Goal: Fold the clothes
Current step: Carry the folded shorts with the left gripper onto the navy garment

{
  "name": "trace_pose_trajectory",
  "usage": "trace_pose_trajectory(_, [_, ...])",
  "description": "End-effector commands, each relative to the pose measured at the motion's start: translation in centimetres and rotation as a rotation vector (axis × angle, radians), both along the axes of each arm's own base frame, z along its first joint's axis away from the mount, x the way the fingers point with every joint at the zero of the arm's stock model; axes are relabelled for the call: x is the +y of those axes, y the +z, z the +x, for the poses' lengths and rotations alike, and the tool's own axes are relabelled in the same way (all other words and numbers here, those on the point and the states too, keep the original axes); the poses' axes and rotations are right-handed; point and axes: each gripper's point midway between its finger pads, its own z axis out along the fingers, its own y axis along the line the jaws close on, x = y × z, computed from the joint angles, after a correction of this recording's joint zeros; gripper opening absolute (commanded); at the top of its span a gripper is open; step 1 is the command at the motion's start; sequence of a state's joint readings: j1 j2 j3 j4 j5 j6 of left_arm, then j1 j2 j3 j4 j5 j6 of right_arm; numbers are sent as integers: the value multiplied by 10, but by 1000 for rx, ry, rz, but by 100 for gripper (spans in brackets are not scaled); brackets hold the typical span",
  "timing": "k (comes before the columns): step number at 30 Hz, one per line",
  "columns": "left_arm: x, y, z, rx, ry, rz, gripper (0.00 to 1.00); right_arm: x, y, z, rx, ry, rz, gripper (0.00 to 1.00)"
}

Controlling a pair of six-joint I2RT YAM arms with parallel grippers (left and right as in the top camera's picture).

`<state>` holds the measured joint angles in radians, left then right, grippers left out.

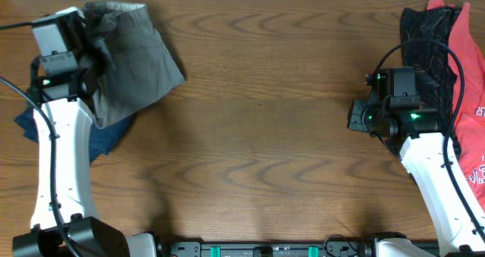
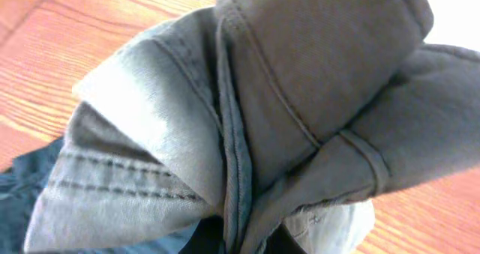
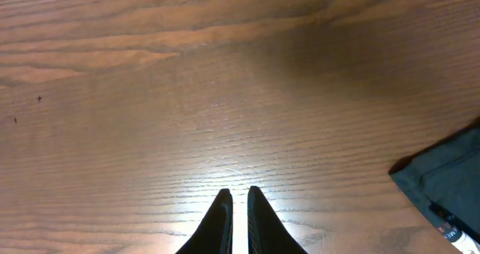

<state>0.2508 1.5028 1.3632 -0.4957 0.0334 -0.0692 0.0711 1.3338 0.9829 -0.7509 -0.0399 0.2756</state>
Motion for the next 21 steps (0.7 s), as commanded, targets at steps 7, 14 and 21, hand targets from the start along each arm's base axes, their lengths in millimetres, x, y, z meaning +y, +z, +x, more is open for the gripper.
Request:
trace_pose_trajectory(7, [57,17,-14,-56,130,51,6,-7,8,4,-27,-2,-28,9])
trace_pose_trajectory(14, [77,8,-27,-24,190,25,6,-7,9,4,-28,-2,-28,9])
trace_pose_trajectory(21, [83,-25,-36,77,210,-10,6,-10,9,4,-29,-9,-40,9])
